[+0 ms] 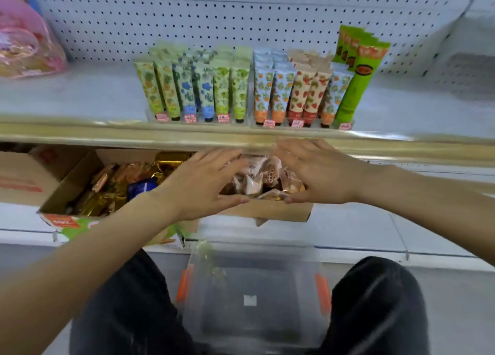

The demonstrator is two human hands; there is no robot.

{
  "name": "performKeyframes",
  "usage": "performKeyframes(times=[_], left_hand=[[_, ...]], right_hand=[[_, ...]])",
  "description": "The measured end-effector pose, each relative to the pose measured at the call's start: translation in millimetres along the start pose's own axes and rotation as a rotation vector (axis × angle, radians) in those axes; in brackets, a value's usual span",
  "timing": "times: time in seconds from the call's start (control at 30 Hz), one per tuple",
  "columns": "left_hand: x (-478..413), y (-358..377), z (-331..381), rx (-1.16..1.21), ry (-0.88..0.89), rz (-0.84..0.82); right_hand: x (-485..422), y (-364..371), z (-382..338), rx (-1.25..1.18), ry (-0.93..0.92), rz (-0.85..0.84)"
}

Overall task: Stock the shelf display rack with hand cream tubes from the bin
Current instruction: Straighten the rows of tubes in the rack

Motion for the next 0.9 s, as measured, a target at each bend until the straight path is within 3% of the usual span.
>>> performKeyframes(times=[0.33,0.7,0.8,0.9], left_hand=[[-77,-112,-34,-0.082,0.009,0.136],[-150,-128,-116,-0.086,-0.071,0.08],[-179,-122,-125,-0.071,-0.067,0.061],[-202,-111,-125,-0.028,-0.073,0.045]], right_hand=[[-27,-112,68,0.081,0.03,0.114],[-91,-146,163,0.09,0.156,0.066],[-108,-150,197,-0.004,0.252,0.008],[-124,-147,230,-0.25,0.371,-0.036]])
Point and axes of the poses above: each hand's wrist, its own x-axis away from the middle knuckle, its own y-axis out of the palm, z = x × y, the point moved 4 cm from there along -x, towards the middle knuckle, and after that the axes turned 9 degrees about z, right-handed, at the moved point
